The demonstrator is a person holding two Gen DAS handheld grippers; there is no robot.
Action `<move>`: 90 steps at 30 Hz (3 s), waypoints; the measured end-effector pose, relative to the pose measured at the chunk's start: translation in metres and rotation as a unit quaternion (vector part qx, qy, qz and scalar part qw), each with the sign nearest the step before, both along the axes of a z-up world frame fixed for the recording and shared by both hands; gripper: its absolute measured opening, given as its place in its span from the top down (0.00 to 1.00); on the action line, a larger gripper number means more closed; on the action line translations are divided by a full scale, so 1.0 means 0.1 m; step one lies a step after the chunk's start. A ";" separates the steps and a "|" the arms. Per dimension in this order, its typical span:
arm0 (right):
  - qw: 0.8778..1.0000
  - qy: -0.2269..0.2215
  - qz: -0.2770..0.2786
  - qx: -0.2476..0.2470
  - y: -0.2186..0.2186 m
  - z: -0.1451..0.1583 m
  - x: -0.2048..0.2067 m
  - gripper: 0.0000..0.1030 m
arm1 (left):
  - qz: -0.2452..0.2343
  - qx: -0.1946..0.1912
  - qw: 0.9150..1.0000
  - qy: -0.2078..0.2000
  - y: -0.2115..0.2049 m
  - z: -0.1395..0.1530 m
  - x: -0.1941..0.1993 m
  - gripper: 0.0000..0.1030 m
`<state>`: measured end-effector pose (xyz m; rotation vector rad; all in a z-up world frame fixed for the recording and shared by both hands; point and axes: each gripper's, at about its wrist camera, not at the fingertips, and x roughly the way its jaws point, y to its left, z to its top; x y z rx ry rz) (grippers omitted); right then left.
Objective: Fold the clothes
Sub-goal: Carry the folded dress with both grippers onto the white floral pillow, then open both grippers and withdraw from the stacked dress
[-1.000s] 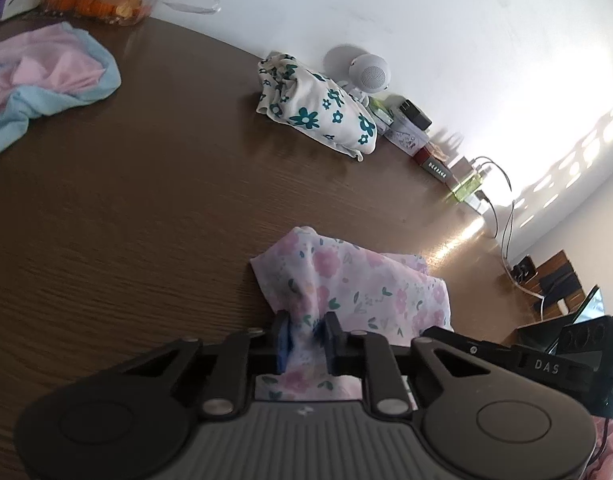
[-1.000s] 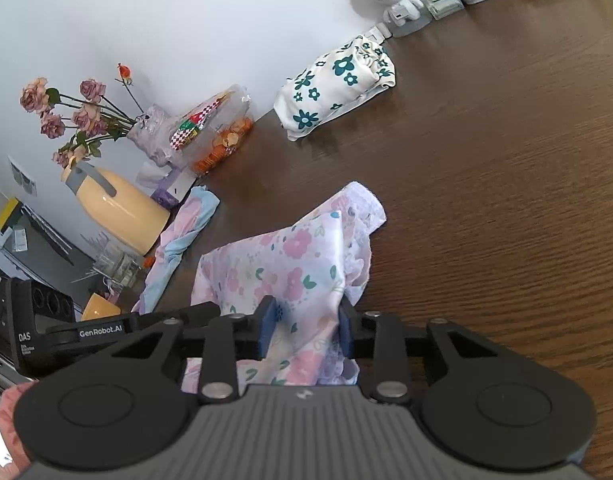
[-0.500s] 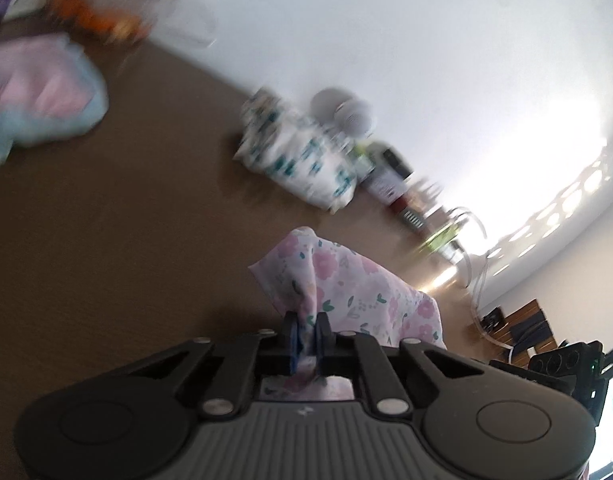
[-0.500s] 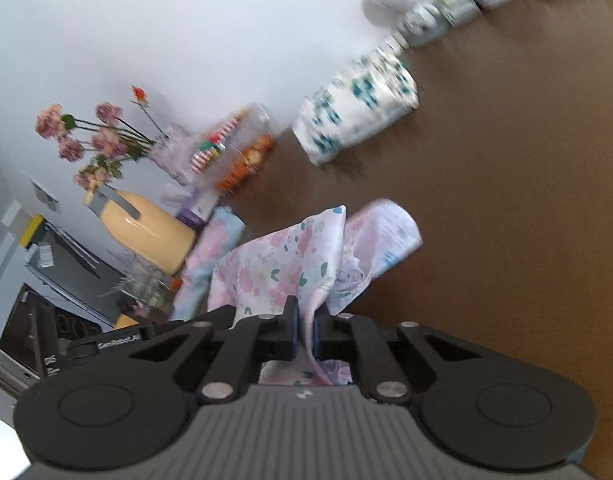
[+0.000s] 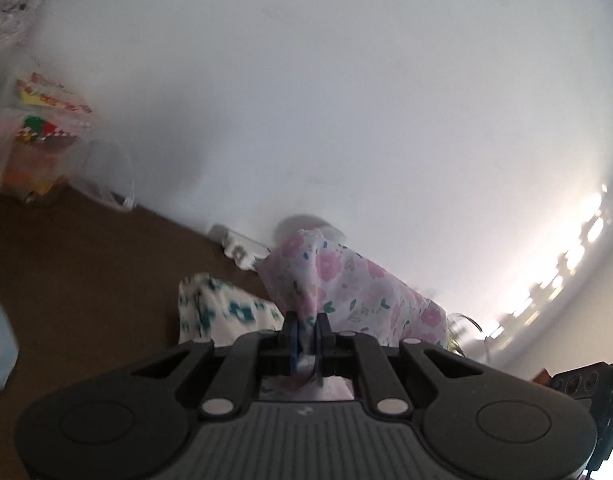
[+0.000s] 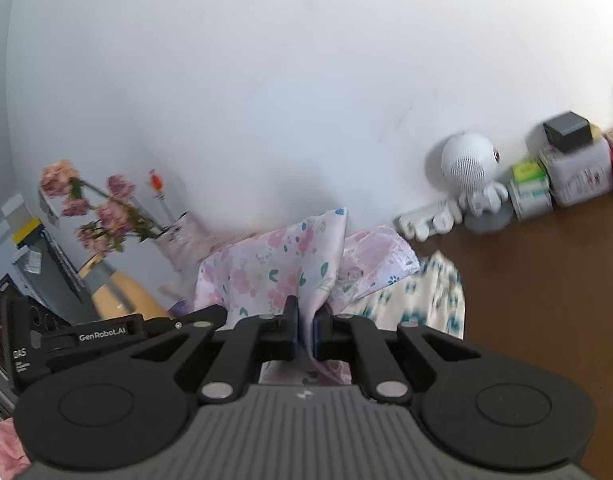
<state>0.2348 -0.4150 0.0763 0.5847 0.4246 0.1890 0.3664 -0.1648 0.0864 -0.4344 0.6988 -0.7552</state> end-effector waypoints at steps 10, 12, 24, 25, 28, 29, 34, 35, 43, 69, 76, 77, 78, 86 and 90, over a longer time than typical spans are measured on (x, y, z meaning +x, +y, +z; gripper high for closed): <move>0.996 0.061 -0.030 0.057 -0.44 -0.71 1.10 0.94 | 0.022 -0.013 0.996 0.080 -0.33 -0.67 0.94 0.94; 0.995 0.066 -0.029 0.073 -0.51 -0.89 1.18 0.94 | 0.022 -0.014 0.996 0.080 -0.34 -0.71 0.96 0.93; 0.996 0.015 -0.043 0.080 -0.62 -1.01 1.00 0.58 | 0.042 0.008 0.999 0.002 -0.28 -0.47 0.93 0.68; 0.997 0.004 -0.057 0.057 -0.61 -0.95 0.94 0.58 | 0.043 0.011 0.999 -0.021 -0.29 -0.39 0.87 0.68; 0.994 -0.043 -0.097 -0.034 -0.44 -0.74 0.76 0.61 | 0.042 0.026 0.995 -0.085 -0.41 -0.22 0.69 0.71; 0.991 -0.065 -0.100 -0.068 -0.32 -0.67 0.72 0.63 | 0.045 0.037 0.994 -0.096 -0.49 -0.21 0.66 0.76; 0.963 -0.089 -0.101 -0.235 0.34 -0.63 0.86 0.79 | 0.050 0.095 0.992 -0.073 -0.86 -0.45 0.75 0.96; 0.958 -0.076 -0.104 -0.256 0.41 -0.69 0.93 0.80 | 0.051 0.096 0.992 -0.065 -0.87 -0.52 0.78 0.96; 0.966 -0.027 -0.110 -0.234 0.32 -1.05 1.10 0.80 | 0.048 0.062 0.996 -0.046 -0.82 -0.73 0.89 0.93; 0.970 -0.052 -0.023 -0.238 0.92 -0.85 -0.72 0.00 | 0.121 0.175 0.957 -0.199 0.20 -0.72 -1.41 0.00; 0.971 -0.012 0.007 -0.238 1.08 -0.95 -1.19 0.00 | 0.097 0.203 0.962 -0.157 0.38 -0.87 -1.97 0.00; 0.971 -0.006 0.010 -0.241 1.10 -0.96 -1.25 0.00 | 0.098 0.206 0.961 -0.159 0.40 -0.87 -2.06 0.00; 0.970 -0.002 0.014 -0.241 1.12 -0.97 -1.32 0.00 | 0.104 0.210 0.959 -0.161 0.43 -0.86 -2.16 0.00; 0.972 0.018 0.045 -0.228 1.23 -0.97 -1.81 0.00 | 0.125 0.203 0.960 -0.144 0.62 -0.81 -2.76 0.00; 0.972 0.023 0.049 -0.227 1.28 -0.97 -2.01 0.00 | 0.132 0.210 0.962 -0.110 0.71 -0.84 -2.92 0.00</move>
